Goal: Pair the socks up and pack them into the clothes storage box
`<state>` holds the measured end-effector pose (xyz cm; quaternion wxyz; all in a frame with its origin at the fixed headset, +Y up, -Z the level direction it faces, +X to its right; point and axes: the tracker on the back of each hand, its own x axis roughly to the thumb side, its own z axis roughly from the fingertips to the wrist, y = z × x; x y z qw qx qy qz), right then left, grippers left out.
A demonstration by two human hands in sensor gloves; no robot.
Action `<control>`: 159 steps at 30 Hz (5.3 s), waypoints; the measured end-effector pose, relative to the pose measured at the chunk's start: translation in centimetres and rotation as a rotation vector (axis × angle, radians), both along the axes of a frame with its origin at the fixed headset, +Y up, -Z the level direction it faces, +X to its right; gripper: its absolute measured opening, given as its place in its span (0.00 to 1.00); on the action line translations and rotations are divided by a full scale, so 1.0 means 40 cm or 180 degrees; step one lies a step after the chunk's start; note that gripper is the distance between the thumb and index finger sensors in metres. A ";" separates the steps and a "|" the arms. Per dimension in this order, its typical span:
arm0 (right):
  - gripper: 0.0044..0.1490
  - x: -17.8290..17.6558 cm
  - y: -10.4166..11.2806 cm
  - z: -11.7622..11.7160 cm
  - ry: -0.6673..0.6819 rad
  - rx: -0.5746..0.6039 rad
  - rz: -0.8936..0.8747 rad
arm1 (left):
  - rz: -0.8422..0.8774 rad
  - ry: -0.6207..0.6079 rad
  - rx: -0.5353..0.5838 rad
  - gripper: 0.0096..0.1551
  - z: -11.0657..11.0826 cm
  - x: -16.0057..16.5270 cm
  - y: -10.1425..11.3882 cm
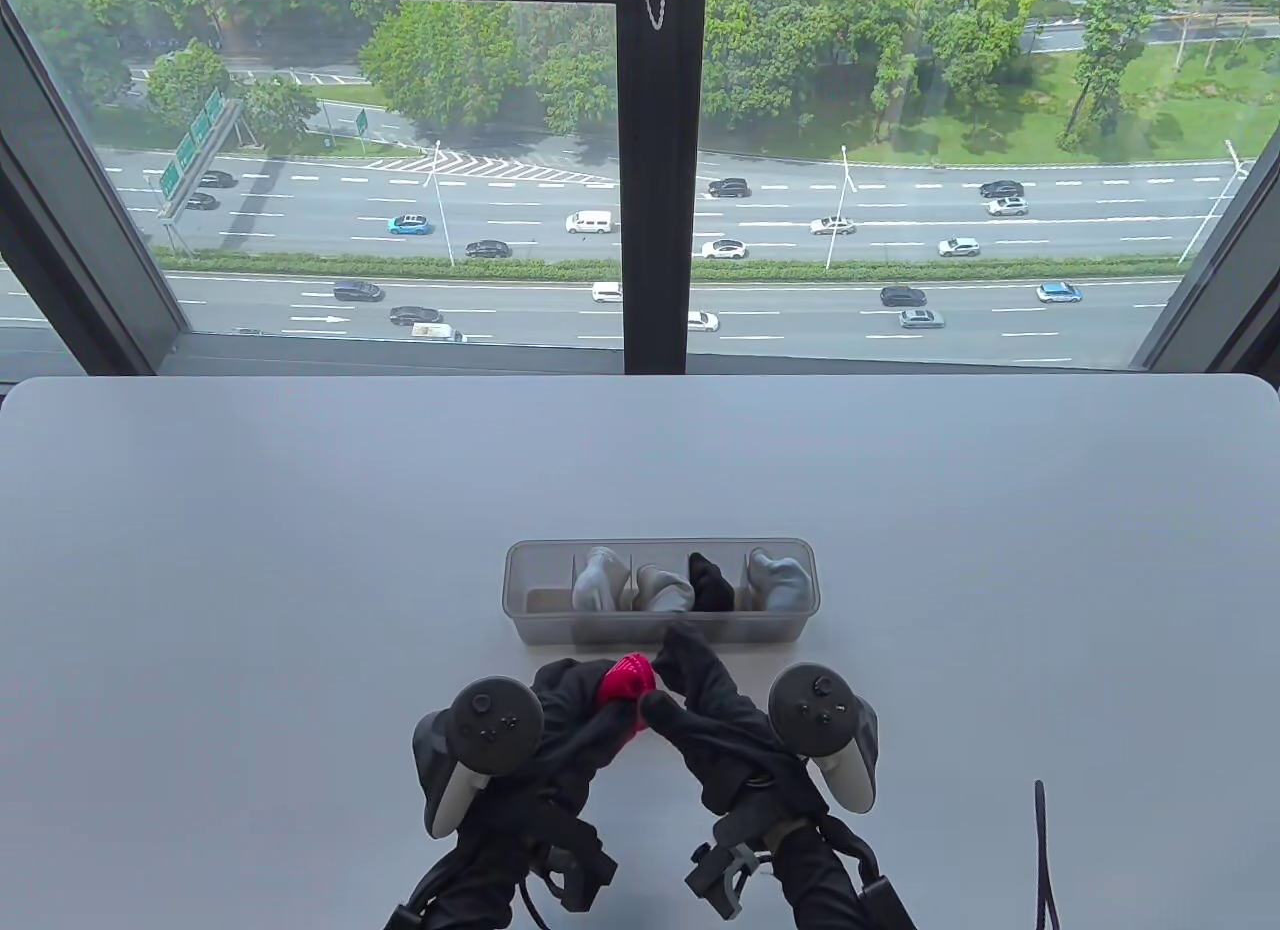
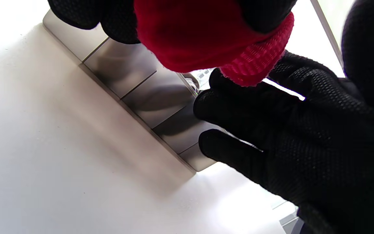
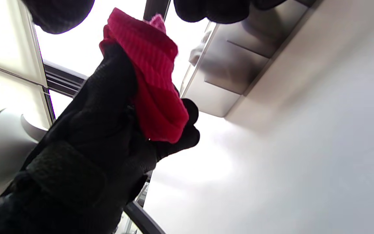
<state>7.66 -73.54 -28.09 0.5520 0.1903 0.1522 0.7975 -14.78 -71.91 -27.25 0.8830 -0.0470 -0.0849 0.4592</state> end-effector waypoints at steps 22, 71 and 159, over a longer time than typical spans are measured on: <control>0.29 0.039 0.008 -0.016 -0.0328 0.0222 0.0285 | 0.0863 -0.0554 -0.0431 0.38 -0.001 0.018 -0.011; 0.40 0.020 0.031 -0.017 0.0111 0.0130 0.0148 | 0.1240 -0.0470 -0.0798 0.32 -0.019 -0.011 -0.031; 0.48 0.107 -0.032 -0.029 -0.0387 0.0349 0.3487 | -0.2803 -0.0221 -0.0628 0.42 -0.018 -0.146 -0.061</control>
